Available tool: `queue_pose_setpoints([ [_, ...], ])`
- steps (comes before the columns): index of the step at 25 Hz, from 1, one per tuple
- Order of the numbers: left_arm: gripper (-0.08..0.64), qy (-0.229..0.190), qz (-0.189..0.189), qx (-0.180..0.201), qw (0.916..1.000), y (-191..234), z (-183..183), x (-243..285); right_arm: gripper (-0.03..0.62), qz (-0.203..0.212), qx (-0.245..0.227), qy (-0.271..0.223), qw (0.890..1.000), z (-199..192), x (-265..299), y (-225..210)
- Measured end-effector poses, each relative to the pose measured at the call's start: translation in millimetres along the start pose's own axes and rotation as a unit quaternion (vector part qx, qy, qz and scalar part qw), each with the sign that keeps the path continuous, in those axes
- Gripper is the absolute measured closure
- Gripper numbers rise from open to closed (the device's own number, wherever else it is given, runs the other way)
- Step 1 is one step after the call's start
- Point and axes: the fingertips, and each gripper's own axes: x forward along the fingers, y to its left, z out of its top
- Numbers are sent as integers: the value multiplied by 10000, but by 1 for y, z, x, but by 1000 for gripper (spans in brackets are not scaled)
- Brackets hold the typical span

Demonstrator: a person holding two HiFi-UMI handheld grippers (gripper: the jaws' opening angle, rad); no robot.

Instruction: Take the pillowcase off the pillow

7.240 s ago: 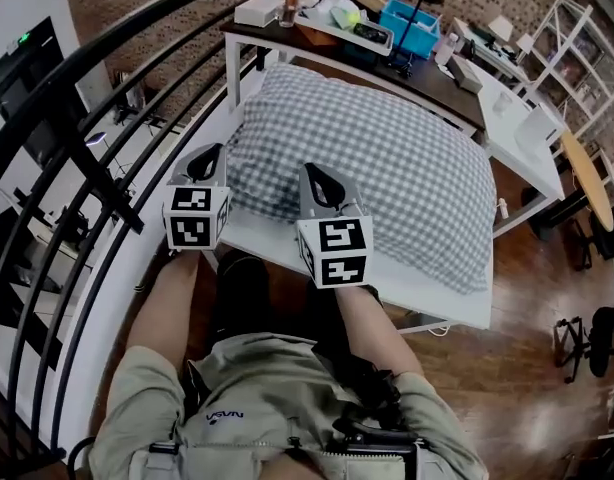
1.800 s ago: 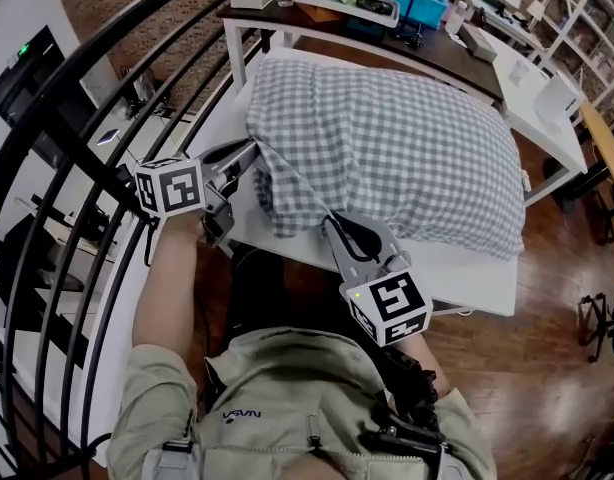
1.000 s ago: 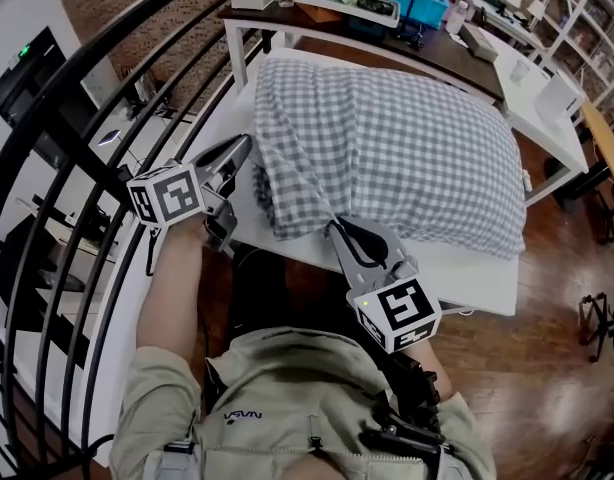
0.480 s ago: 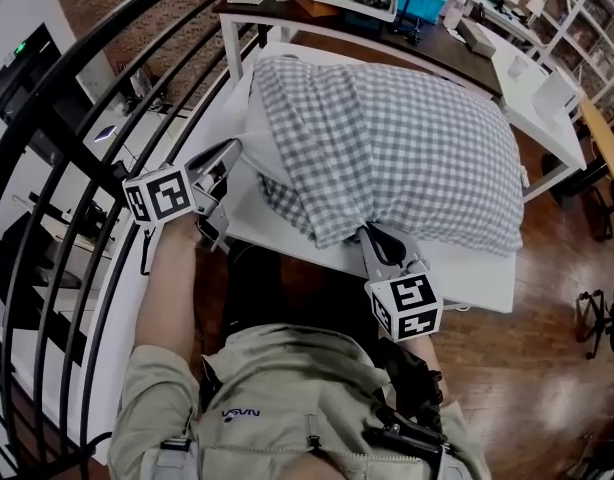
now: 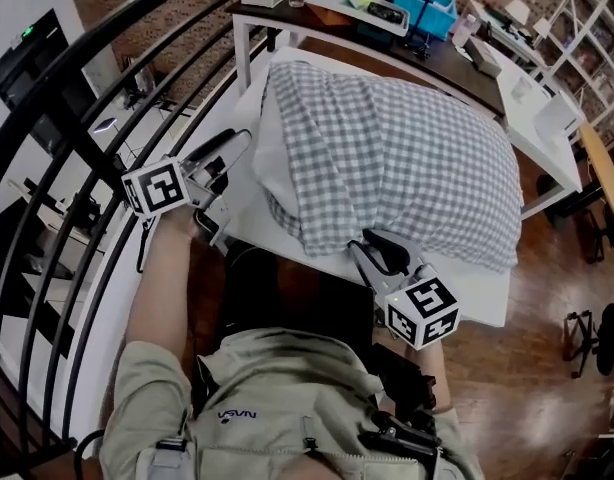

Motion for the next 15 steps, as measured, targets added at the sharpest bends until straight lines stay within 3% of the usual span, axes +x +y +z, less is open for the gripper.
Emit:
queue_pose_setpoints([
  [2,273,354,262,160,9989,20,-6,22,483,260,5,-351,9990,29,-9,9],
  [5,273,842,226,269,9958,27,-22,52,483,303,-161,-997,9944,85,-19,10],
  [9,439,1008,404,784,9910,20,-32,58,483,-86,-542,-1436,9881,154,9,-7],
  [12,506,958,553,1380,9842,9,-33,55,454,-140,-976,-1204,9878,189,57,-12],
  [15,517,928,573,1792,9778,-3,-39,53,425,-339,-1697,-490,9837,207,114,-22],
])
